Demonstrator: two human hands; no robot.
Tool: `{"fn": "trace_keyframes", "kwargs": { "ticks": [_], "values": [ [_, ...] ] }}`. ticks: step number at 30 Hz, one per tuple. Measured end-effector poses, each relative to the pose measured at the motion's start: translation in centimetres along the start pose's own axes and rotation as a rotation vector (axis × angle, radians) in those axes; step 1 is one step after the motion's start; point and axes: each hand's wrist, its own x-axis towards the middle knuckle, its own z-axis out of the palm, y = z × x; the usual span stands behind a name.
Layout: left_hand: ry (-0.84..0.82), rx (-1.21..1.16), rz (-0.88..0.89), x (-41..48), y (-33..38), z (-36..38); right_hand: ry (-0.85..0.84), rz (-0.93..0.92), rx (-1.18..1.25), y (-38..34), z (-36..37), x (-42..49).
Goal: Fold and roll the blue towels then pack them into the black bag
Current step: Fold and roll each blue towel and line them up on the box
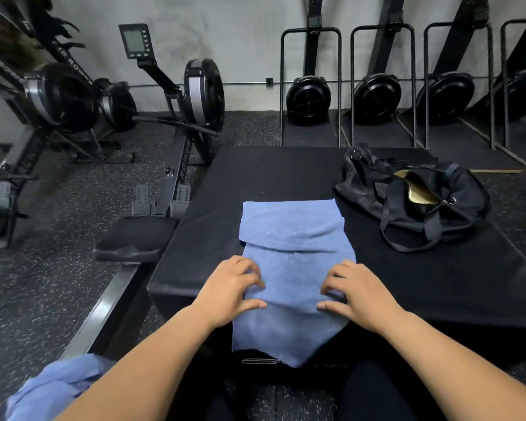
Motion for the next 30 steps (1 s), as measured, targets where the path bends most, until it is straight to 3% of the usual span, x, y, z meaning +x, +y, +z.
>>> {"fn": "trace_keyframes", "kwargs": {
  "ticks": [4, 9, 12, 16, 22, 26, 30],
  "values": [
    [0.14, -0.008, -0.02, 1.0, 0.3, -0.7, 0.081, -0.011, -0.035, 0.7, 0.1, 1.6],
    [0.374, 0.092, -0.212, 5.5, 0.5, -3.5, 0.345, 0.21, -0.231, 1.0, -1.8, 6.3],
    [0.219, 0.181, -0.315, 6.6, 0.3, -3.3, 0.275, 0.251, -0.307, 1.0, -1.3, 7.6],
    [0.081, 0.248, -0.117, 4.2, -0.6, -0.9, 0.098, 0.114, -0.259, 1.4, 1.1, 5.1],
    [0.006, -0.015, -0.089, 0.2, -1.6, -0.5, -0.006, 0.067, -0.052, 1.5, 0.5, 1.6],
    [-0.032, -0.071, -0.103, 0.6, -1.9, -1.2, 0.023, -0.026, -0.079, 2.2, 0.5, 1.8],
    [-0.015, 0.12, -0.131, 2.4, -1.8, -1.9, 0.136, -0.071, -0.24, 2.4, 0.1, 3.6]
  ]
}}
